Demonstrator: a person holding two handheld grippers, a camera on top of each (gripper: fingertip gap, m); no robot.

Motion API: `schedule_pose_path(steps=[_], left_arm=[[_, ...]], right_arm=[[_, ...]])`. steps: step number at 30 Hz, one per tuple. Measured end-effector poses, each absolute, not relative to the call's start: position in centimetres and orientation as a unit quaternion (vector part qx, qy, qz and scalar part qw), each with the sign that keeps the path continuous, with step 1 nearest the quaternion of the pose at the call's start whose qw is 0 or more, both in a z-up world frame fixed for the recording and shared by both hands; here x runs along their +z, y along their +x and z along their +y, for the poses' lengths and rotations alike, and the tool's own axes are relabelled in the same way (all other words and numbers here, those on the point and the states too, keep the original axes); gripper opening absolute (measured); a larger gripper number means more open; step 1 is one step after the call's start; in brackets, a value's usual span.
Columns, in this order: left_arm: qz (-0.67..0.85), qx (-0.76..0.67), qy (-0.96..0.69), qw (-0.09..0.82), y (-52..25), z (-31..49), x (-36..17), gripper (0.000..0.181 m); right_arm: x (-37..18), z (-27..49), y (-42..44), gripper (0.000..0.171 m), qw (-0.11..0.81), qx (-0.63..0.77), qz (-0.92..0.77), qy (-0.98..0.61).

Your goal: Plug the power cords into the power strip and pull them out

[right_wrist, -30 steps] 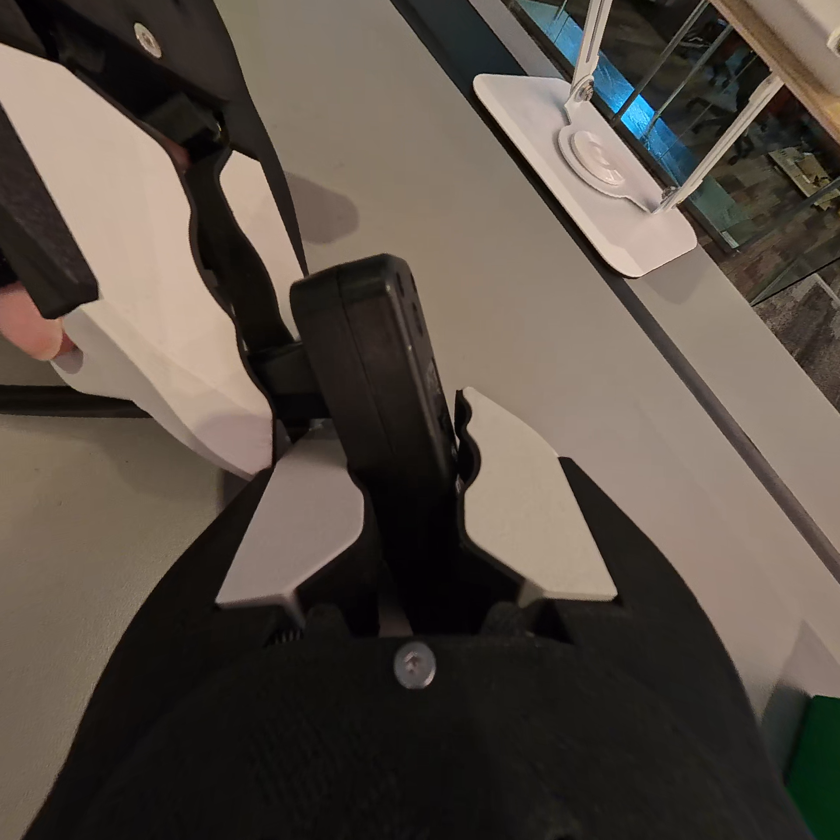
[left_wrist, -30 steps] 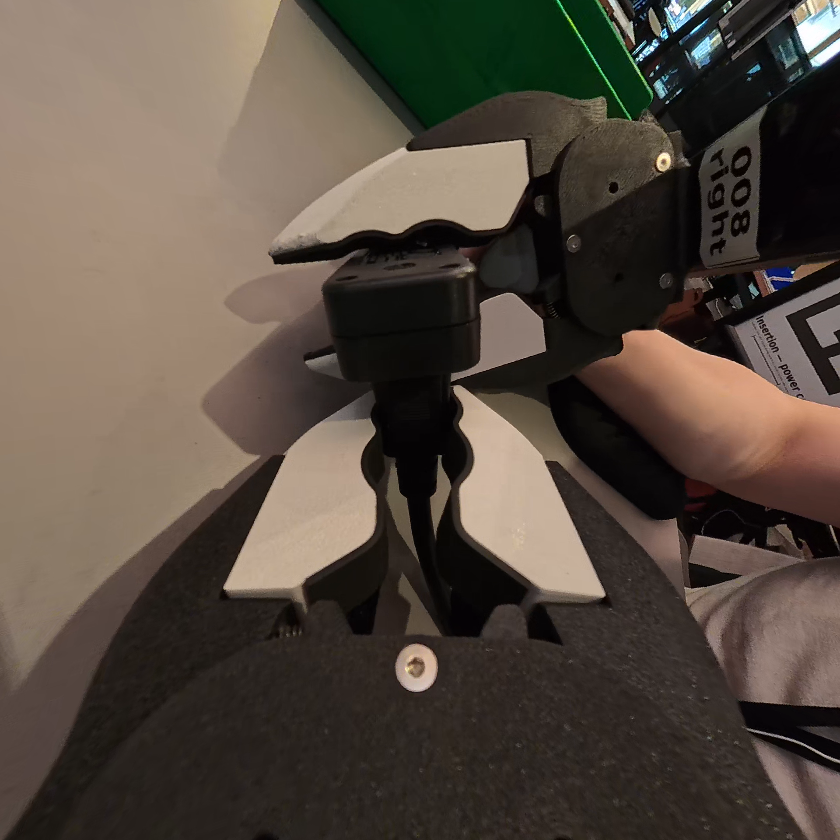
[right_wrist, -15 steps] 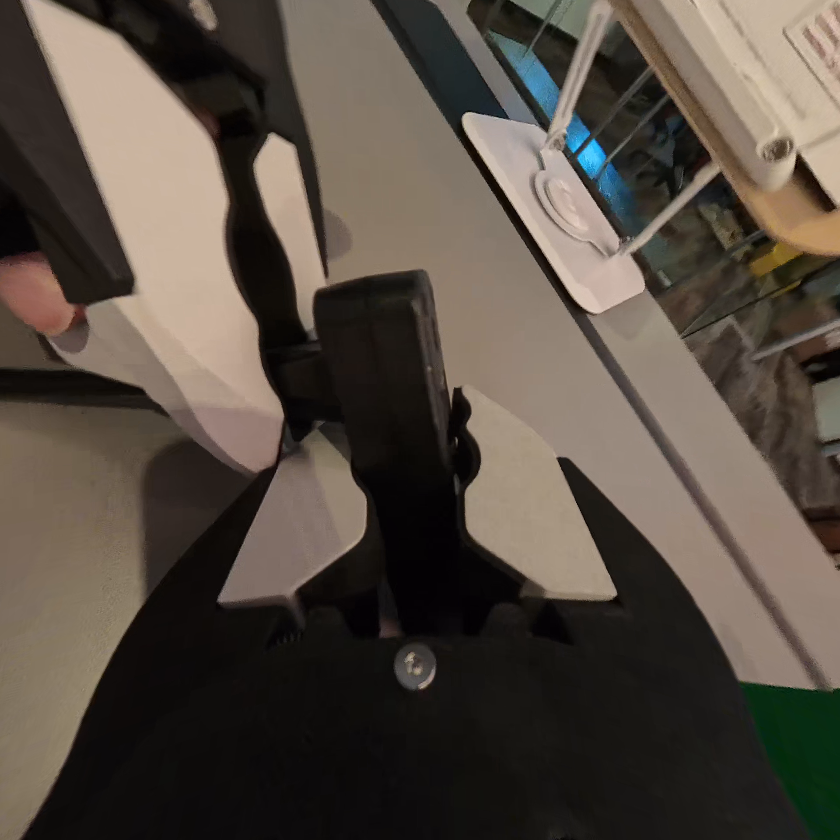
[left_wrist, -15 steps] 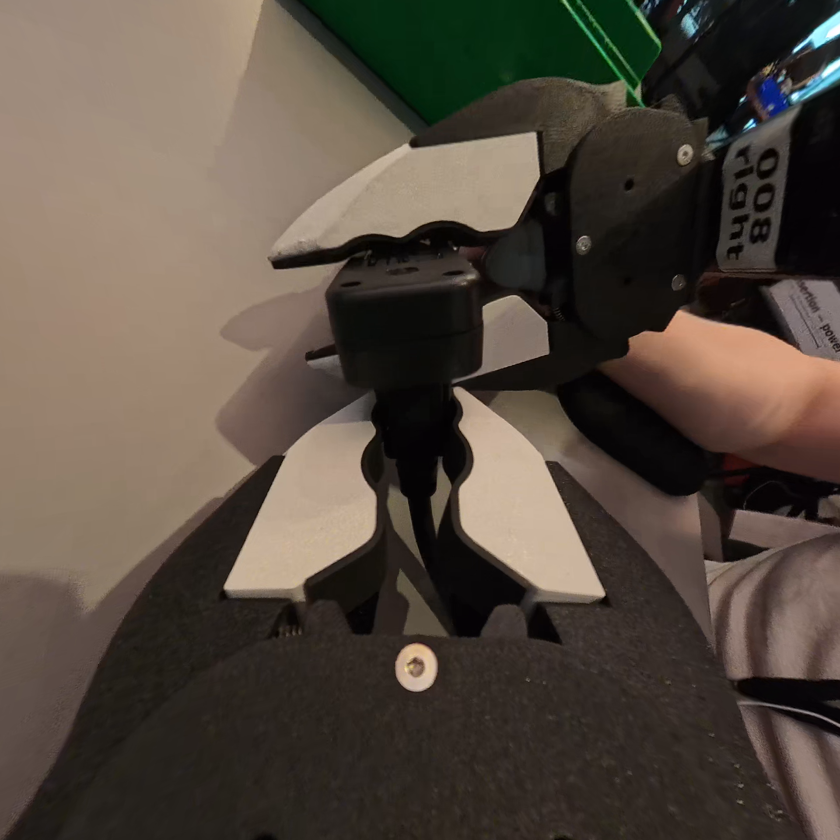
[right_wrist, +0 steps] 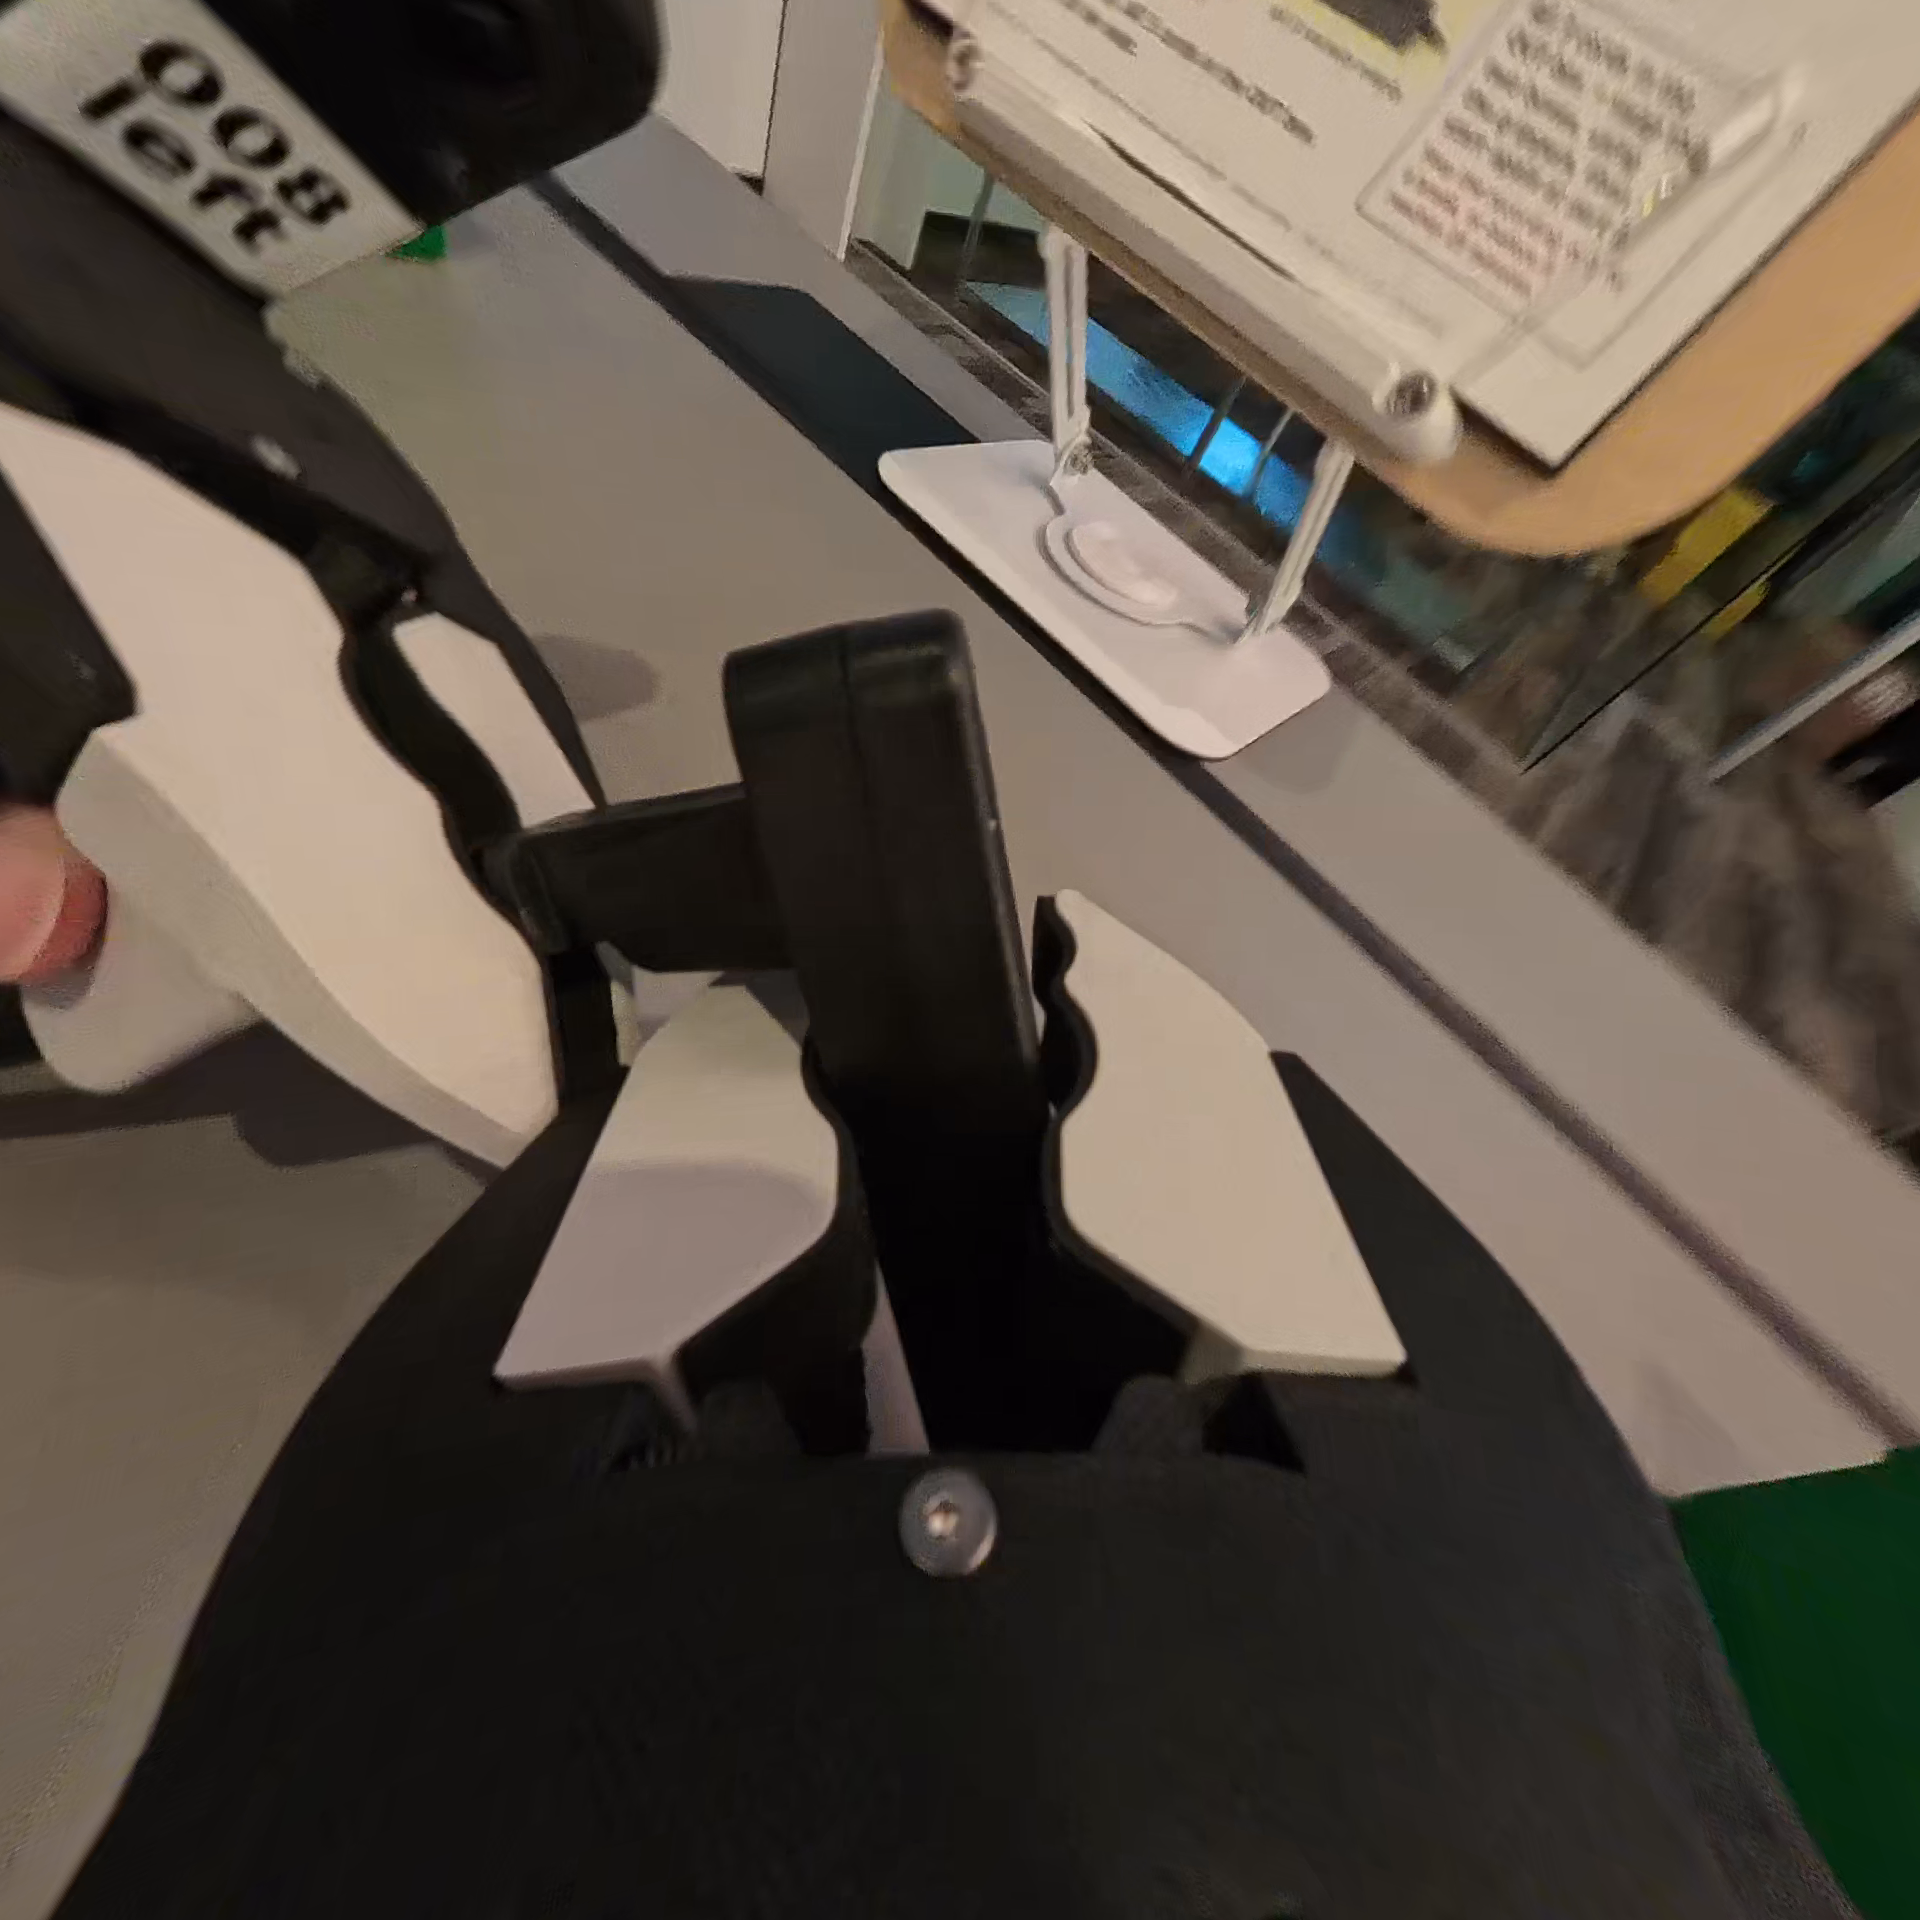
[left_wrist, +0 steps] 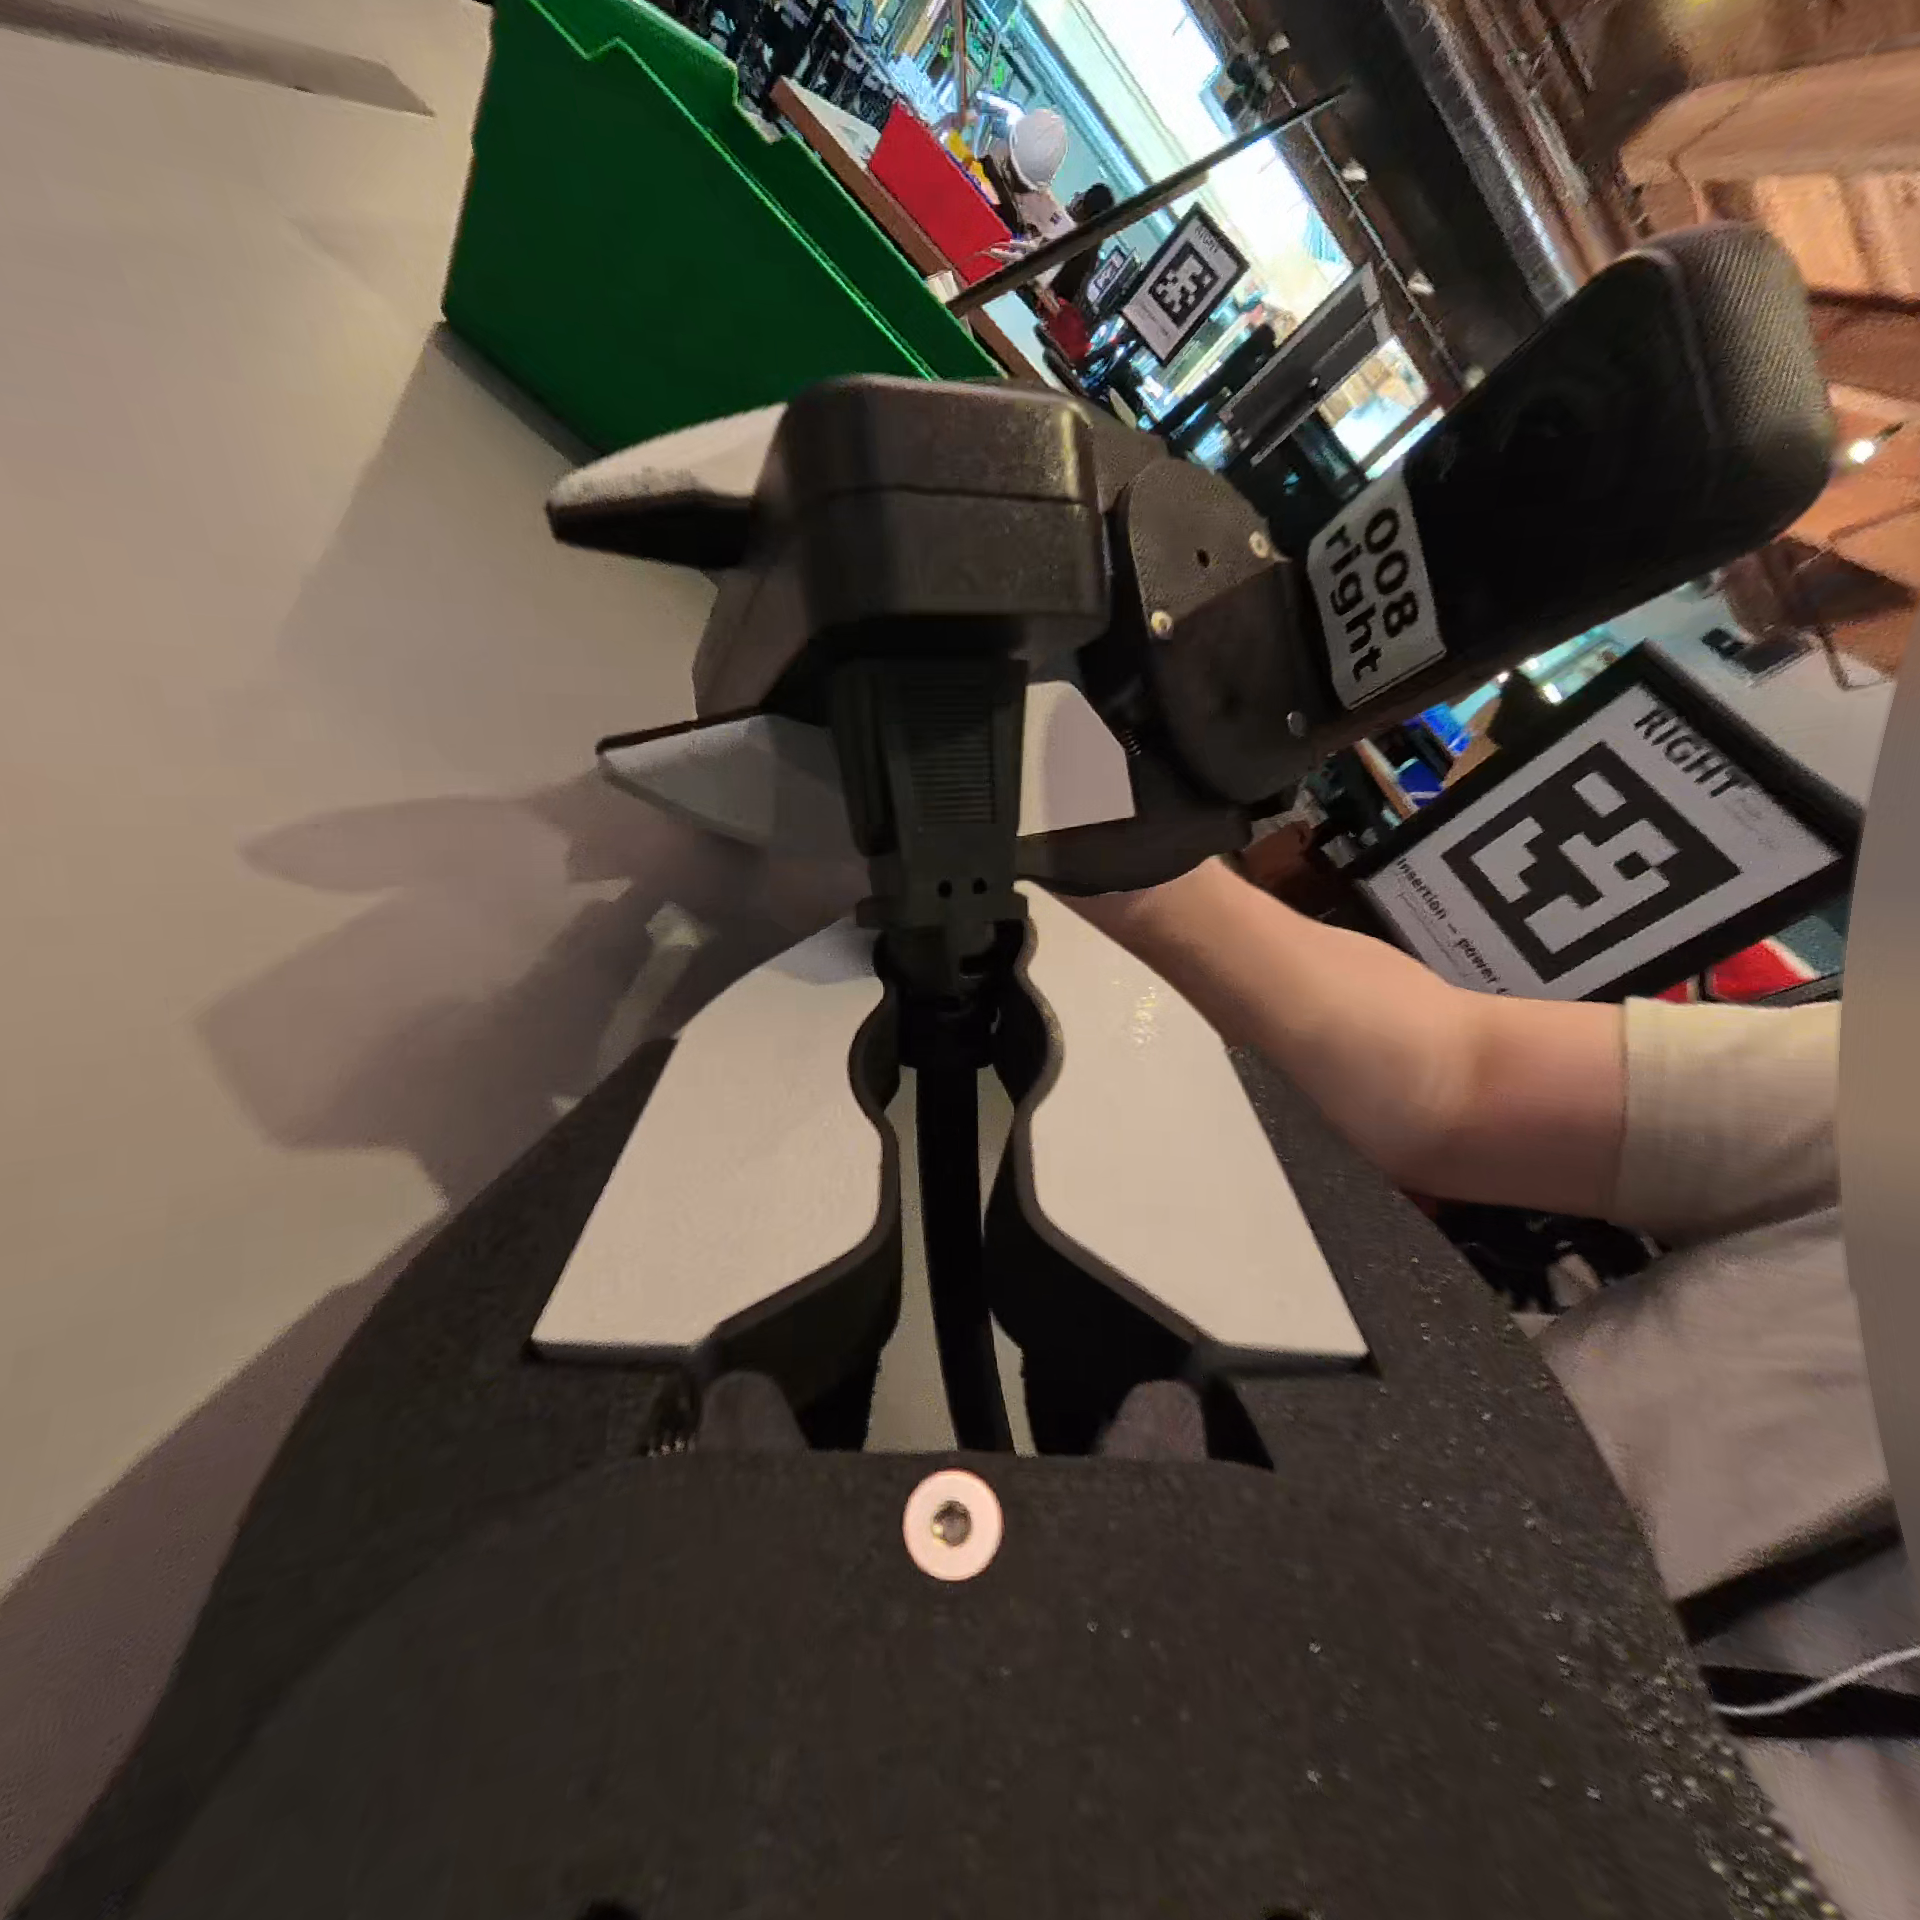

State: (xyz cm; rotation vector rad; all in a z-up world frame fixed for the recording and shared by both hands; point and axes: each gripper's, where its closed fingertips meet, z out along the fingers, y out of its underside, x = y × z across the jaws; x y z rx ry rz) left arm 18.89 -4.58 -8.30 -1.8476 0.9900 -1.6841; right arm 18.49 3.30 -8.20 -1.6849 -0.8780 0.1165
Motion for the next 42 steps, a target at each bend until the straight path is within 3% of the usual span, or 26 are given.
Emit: schedule_pose_path(steps=[7,12,20,25,31,34,37,42], left_arm=[[0.409,-0.524,-0.707,0.24,18.4,-4.3,-9.2,0.014],[0.39,-0.547,-0.691,0.266,18.8,-3.9,-8.6,0.015],[0.414,-0.533,-0.66,0.33,18.8,-3.8,-7.0,0.042],[0.38,-0.558,-0.66,0.331,18.2,-3.1,-6.3,0.034],[0.368,-0.491,-0.67,0.418,17.6,-1.6,-5.6,0.034],[0.357,-0.468,-0.667,0.457,17.7,-1.0,-5.4,0.049],[0.372,-0.466,-0.665,0.449,18.5,-1.6,-6.2,0.027],[0.37,-0.438,-0.658,0.489,18.5,-1.4,-5.9,0.025]], right_arm=[[-8.4,3.2,18.6,0.032,0.58,0.013,-0.398,-0.711],[-8.3,3.4,19.0,0.034,0.587,0.045,-0.344,-0.731],[-7.1,3.7,20.1,0.035,0.612,0.023,-0.315,-0.725],[-6.9,3.7,20.2,0.035,0.618,0.006,-0.314,-0.721],[-6.5,3.9,20.8,0.034,0.623,-0.026,-0.303,-0.72],[-6.4,3.9,20.6,0.034,0.626,-0.025,-0.301,-0.719],[-6.5,3.7,20.1,0.034,0.624,-0.016,-0.303,-0.72],[-6.8,3.7,19.8,0.035,0.619,0.029,-0.281,-0.733]])
